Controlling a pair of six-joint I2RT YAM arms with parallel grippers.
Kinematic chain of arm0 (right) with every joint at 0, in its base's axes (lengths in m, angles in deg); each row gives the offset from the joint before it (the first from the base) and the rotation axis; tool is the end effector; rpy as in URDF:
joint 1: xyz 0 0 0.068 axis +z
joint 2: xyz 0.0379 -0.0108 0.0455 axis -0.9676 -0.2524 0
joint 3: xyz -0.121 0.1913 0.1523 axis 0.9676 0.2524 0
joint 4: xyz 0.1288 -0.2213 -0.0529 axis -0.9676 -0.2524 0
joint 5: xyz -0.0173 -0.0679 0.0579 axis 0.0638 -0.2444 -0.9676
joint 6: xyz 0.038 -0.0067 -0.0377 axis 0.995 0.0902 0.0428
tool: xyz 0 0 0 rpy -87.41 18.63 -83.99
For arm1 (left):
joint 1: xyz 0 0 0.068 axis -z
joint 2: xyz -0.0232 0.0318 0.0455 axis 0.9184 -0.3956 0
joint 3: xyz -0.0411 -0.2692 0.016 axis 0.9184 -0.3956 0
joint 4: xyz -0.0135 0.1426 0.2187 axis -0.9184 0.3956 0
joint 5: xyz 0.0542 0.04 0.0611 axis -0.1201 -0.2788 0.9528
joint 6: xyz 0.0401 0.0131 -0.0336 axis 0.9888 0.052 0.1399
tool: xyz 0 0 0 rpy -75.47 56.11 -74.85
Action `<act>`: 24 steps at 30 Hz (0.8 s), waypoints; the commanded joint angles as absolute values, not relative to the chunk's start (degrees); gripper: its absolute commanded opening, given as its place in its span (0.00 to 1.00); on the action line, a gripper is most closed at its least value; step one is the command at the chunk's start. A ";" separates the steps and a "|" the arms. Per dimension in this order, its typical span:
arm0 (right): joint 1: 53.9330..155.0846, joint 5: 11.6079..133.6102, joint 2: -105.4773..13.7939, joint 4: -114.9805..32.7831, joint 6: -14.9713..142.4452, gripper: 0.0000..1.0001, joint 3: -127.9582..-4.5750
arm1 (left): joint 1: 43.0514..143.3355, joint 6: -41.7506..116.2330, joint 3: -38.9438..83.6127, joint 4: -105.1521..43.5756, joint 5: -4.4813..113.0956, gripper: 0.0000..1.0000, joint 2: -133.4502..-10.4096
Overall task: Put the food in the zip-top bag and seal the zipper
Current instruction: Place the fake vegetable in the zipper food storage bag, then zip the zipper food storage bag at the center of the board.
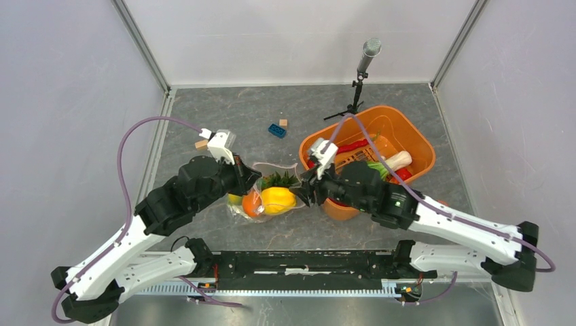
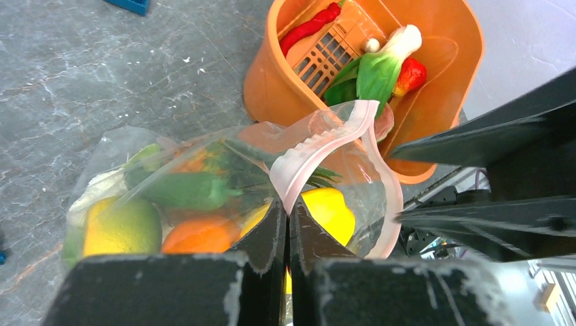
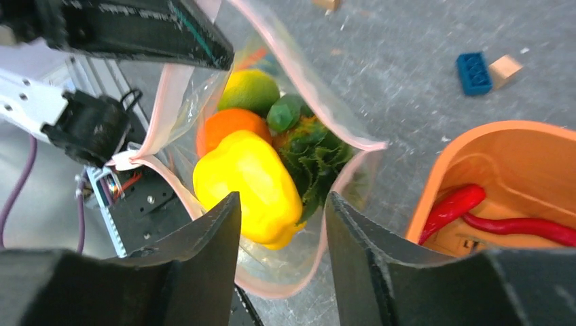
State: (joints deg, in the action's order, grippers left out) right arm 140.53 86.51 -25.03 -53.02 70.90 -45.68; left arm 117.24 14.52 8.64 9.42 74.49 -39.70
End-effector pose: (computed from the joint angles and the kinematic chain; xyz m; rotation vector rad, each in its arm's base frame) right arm 0.1055 0.2186 0.3469 -0.7782 1.8070 0.8312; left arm 0.0999 -0.1099 0.3745 0.1477 2.0346 -0.7552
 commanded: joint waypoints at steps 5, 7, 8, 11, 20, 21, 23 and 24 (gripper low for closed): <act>140.60 99.17 -15.23 -55.27 76.57 0.72 -43.69 | 117.32 13.46 10.28 8.58 78.68 0.02 -37.40; 140.62 96.81 -15.67 -54.97 78.30 0.73 -42.34 | 117.32 13.25 10.24 8.58 78.52 0.02 -37.33; 140.61 95.33 -16.17 -54.40 79.33 0.73 -41.56 | 117.32 13.15 10.20 8.56 78.44 0.02 -37.31; 140.60 93.79 -19.06 -53.44 82.31 0.73 -40.63 | 117.32 13.05 10.12 8.49 78.50 0.02 -37.08; 140.60 93.43 -25.02 -50.56 85.67 0.32 -40.62 | 117.32 12.68 9.14 8.54 78.82 0.02 -36.24; 140.60 93.44 -25.10 -50.33 85.32 0.22 -40.77 | 117.32 12.65 9.14 8.64 78.90 0.02 -36.12; 140.60 93.95 -25.20 -50.24 84.41 0.14 -41.31 | 117.32 12.61 9.14 8.66 78.85 0.02 -35.91; 140.60 94.30 -25.43 -50.41 83.95 0.06 -41.79 | 117.32 12.60 9.05 8.65 78.75 0.02 -35.89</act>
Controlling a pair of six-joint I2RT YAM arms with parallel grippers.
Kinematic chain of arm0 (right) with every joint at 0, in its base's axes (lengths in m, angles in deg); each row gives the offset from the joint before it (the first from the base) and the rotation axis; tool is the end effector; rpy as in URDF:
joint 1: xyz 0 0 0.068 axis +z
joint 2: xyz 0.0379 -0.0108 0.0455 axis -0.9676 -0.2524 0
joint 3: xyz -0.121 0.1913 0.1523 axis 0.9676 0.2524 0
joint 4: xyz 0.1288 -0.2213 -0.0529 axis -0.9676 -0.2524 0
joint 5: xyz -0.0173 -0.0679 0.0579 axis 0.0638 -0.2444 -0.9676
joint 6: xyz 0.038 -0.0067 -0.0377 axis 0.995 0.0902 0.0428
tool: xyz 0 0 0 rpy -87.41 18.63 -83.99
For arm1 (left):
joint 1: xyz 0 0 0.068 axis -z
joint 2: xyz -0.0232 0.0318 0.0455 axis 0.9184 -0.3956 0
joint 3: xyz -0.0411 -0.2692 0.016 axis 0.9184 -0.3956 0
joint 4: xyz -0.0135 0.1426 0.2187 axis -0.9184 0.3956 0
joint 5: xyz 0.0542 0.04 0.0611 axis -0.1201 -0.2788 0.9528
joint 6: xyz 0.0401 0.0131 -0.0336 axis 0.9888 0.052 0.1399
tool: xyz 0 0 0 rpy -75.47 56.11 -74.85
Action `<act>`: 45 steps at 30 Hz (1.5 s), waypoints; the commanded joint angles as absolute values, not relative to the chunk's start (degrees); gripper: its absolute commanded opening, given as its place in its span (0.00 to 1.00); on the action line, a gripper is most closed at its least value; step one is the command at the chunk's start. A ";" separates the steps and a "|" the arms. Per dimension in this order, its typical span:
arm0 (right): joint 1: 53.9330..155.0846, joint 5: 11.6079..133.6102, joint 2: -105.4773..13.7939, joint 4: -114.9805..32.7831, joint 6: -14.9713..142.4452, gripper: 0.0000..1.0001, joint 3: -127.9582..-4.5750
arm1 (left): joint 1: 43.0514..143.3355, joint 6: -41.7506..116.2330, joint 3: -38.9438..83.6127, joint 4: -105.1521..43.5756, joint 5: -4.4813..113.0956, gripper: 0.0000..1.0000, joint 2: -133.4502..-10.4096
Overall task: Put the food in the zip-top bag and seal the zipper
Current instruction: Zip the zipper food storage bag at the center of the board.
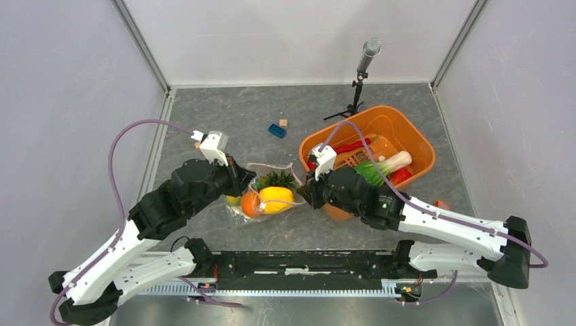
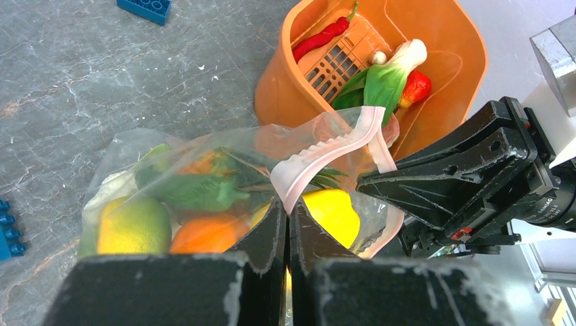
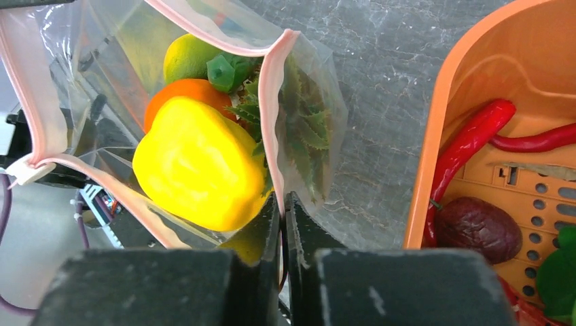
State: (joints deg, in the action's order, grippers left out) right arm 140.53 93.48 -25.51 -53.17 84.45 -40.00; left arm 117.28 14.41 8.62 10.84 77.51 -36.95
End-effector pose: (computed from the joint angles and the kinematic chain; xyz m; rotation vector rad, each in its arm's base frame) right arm 0.1091 0.2164 0.3100 -0.5192 2.0065 0.8046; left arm 0.0924 -0.0980 0.3779 0.1043 2.0011 -0.7252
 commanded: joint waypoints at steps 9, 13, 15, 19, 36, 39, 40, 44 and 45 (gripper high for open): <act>140.60 96.57 -25.28 -48.01 79.44 0.00 -43.94 | 117.32 12.49 8.15 8.49 77.20 0.04 -35.82; 140.60 97.57 -24.86 -45.79 78.88 0.00 -42.41 | 117.32 12.00 7.74 8.47 76.44 0.05 -36.14; 140.67 98.16 -24.71 -44.19 78.28 0.00 -41.62 | 117.32 12.44 7.95 8.54 75.19 0.14 -36.30; 140.60 97.79 -26.18 -45.28 75.51 0.00 -44.17 | 117.32 12.50 7.95 8.71 75.10 0.31 -35.88; 135.40 91.19 -29.85 -50.29 68.08 0.00 -51.18 | 117.32 21.62 19.46 15.58 73.17 0.94 -38.20; 134.44 89.77 -30.80 -50.92 67.29 0.00 -51.84 | 117.32 22.84 22.00 16.79 73.26 1.00 -38.29; 134.24 89.56 -30.97 -51.11 67.16 0.00 -51.84 | 117.32 23.13 22.59 17.00 73.78 1.00 -37.89; 133.44 89.42 -30.56 -51.19 67.02 0.00 -51.29 | 117.32 24.32 23.81 18.06 73.93 1.00 -36.92; 133.33 89.47 -30.45 -51.14 67.05 0.00 -51.36 | 117.32 24.53 24.02 18.59 73.78 1.00 -36.97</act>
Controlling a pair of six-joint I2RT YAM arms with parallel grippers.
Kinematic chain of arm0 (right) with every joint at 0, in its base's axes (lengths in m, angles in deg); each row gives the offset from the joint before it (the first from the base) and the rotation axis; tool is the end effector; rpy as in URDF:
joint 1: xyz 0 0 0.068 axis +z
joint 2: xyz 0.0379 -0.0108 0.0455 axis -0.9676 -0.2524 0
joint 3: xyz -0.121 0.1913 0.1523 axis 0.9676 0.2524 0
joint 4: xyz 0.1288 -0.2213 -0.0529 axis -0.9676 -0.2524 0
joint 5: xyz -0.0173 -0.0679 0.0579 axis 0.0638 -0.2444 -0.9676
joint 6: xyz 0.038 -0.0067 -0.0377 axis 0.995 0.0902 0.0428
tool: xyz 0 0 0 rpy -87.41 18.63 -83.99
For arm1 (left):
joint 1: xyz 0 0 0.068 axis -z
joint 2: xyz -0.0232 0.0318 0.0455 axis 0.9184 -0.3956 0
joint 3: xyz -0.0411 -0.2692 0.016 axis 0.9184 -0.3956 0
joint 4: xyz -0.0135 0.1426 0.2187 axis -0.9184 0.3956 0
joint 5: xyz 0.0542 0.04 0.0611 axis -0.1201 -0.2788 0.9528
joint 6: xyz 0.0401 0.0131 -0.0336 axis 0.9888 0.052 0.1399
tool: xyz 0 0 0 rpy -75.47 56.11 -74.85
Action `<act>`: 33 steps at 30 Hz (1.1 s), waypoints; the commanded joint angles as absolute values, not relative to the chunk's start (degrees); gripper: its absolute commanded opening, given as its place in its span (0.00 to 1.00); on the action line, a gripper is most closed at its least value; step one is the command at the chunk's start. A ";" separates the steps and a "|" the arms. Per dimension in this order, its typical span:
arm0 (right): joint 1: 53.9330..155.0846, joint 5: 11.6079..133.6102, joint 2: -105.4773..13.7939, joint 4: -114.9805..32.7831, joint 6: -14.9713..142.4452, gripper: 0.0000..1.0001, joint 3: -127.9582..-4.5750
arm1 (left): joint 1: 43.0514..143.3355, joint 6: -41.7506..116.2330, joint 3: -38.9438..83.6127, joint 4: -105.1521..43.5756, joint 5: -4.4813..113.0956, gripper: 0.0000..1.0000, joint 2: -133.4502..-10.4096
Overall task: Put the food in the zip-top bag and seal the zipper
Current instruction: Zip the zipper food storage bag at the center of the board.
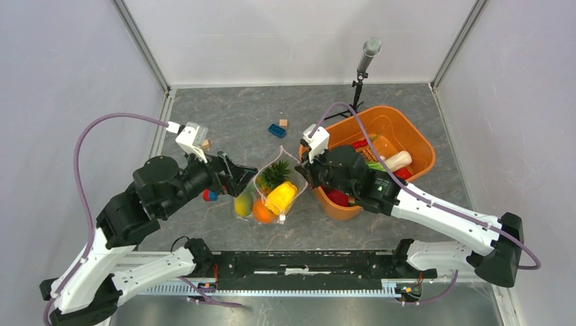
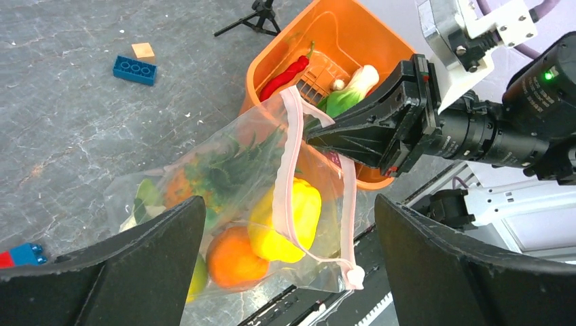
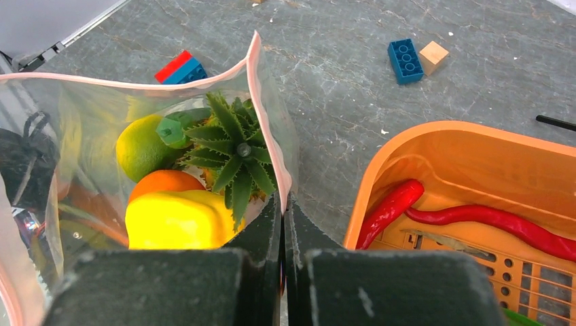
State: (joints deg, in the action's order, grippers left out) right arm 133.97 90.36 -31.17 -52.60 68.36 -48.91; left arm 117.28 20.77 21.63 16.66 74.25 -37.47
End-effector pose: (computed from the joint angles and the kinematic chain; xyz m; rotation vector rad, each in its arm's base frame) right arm 0.1448 0.2252 0.3425 -0.6763 1.8534 0.6451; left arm 0.0731 -0.0777 0.4348 0.2232 1.8822 -0.7721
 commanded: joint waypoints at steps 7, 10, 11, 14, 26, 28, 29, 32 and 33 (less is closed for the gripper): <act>133.25 88.25 -30.09 -51.94 66.48 0.00 -51.96 | 117.32 26.76 26.66 20.01 73.81 1.00 -37.74; 133.27 87.17 -30.33 -53.82 65.04 0.00 -53.11 | 117.32 29.64 32.12 25.68 75.71 1.00 -39.51; 133.28 86.31 -30.33 -54.30 64.43 0.00 -53.48 | 117.30 30.24 33.02 26.56 77.11 1.00 -39.74; 133.21 82.07 -30.13 -54.42 61.97 0.00 -53.58 | 117.32 31.13 34.23 26.97 80.28 1.00 -39.31; 133.24 77.68 -30.90 -54.93 58.75 0.00 -59.61 | 117.32 30.65 31.66 24.59 84.10 1.00 -37.55; 133.25 76.24 -31.03 -54.83 58.14 0.00 -60.41 | 117.32 30.54 30.30 23.17 83.83 1.00 -37.07; 133.24 75.43 -31.16 -54.76 57.68 0.00 -60.76 | 117.32 30.54 29.64 22.46 83.18 1.00 -36.95; 133.26 71.80 -31.95 -55.39 55.34 0.00 -62.10 | 117.32 31.89 27.21 19.83 78.50 1.00 -36.64; 133.25 70.55 -32.25 -55.76 54.59 0.00 -62.55 | 117.32 32.69 26.25 18.86 76.92 1.00 -36.61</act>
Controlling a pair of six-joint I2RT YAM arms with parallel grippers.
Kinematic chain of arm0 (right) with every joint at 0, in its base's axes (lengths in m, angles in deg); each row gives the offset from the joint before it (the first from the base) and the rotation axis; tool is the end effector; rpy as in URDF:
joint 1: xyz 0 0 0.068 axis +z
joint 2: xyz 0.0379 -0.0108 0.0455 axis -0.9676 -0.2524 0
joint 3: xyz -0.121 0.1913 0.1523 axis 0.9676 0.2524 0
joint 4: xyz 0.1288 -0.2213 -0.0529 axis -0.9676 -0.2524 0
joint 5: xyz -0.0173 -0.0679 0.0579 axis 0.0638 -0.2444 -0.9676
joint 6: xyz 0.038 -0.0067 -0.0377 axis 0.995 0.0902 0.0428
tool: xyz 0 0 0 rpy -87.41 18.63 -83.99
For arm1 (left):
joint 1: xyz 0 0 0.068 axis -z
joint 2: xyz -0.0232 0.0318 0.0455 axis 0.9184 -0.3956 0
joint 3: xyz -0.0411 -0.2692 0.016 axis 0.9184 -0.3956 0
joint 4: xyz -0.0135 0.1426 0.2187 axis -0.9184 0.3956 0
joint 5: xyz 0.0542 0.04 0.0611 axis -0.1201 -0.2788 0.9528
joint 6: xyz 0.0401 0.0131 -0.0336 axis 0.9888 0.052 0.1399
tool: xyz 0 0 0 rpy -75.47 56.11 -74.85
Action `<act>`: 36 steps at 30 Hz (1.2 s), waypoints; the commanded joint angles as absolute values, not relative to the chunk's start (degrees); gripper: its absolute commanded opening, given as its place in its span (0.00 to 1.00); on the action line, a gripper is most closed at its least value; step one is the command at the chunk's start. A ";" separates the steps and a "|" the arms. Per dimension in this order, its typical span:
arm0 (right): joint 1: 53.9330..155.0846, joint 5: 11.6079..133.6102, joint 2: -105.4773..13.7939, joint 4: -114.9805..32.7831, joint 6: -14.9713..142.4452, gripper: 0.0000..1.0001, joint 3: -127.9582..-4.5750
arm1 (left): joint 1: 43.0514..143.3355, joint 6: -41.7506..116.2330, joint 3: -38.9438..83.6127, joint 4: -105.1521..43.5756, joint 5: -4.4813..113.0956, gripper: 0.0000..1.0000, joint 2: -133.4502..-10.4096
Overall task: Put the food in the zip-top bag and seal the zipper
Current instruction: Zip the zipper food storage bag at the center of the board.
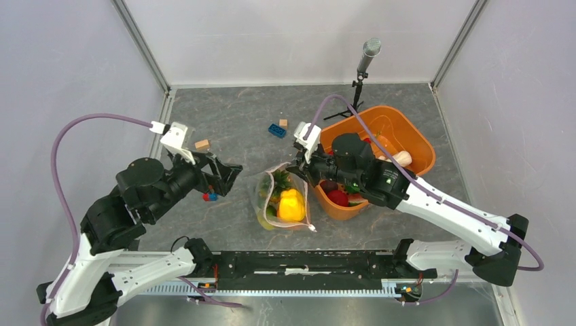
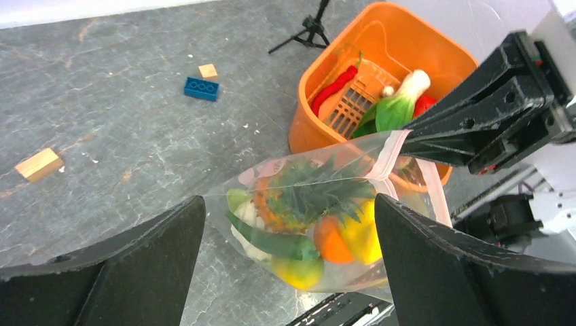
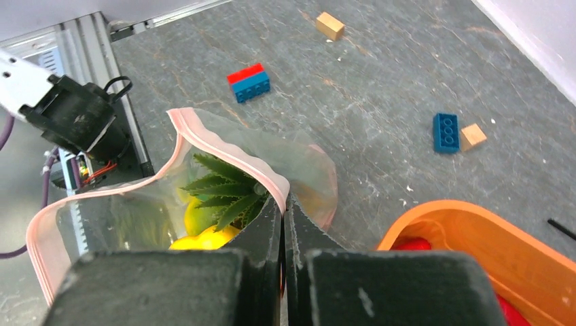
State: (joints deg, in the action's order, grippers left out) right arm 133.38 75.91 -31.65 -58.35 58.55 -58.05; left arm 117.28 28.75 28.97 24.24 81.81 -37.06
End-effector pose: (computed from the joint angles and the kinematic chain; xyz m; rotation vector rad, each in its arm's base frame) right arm 0.1383 0.2264 0.3860 -0.9679 1.6912 0.7765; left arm 0.0590 -0.0534 0.4567 0.2509 1.8318 -0.5650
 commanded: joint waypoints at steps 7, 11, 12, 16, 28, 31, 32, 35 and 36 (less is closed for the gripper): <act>133.21 60.47 -31.73 -59.01 44.45 0.00 -63.15 | 117.32 38.53 22.63 13.29 62.91 1.00 -36.86; 133.13 58.16 -32.41 -62.98 38.48 0.00 -66.14 | 117.32 43.39 21.31 10.75 55.21 1.00 -36.48; 132.99 57.87 -32.82 -63.98 37.19 0.00 -67.06 | 117.32 44.92 20.70 9.99 53.19 1.00 -36.17; 131.54 54.29 -34.23 -66.85 33.64 0.00 -70.94 | 117.32 46.95 20.54 8.41 49.40 1.00 -36.54; 127.60 46.67 -41.21 -69.97 30.65 0.00 -72.49 | 117.32 48.07 13.33 3.72 41.64 1.00 -33.70; 125.66 44.15 -45.08 -69.21 31.00 0.00 -73.07 | 117.32 48.34 9.82 1.73 42.32 0.98 -33.34; 125.24 43.57 -46.48 -69.28 30.91 0.00 -73.64 | 117.32 48.35 8.67 1.03 43.18 0.98 -33.46; 124.65 41.94 -50.08 -70.40 30.84 0.00 -76.66 | 117.32 49.96 5.74 -1.16 44.56 0.95 -33.57; 124.48 41.08 -50.89 -70.90 30.36 0.00 -77.52 | 117.32 50.98 5.05 -2.07 45.12 0.95 -33.38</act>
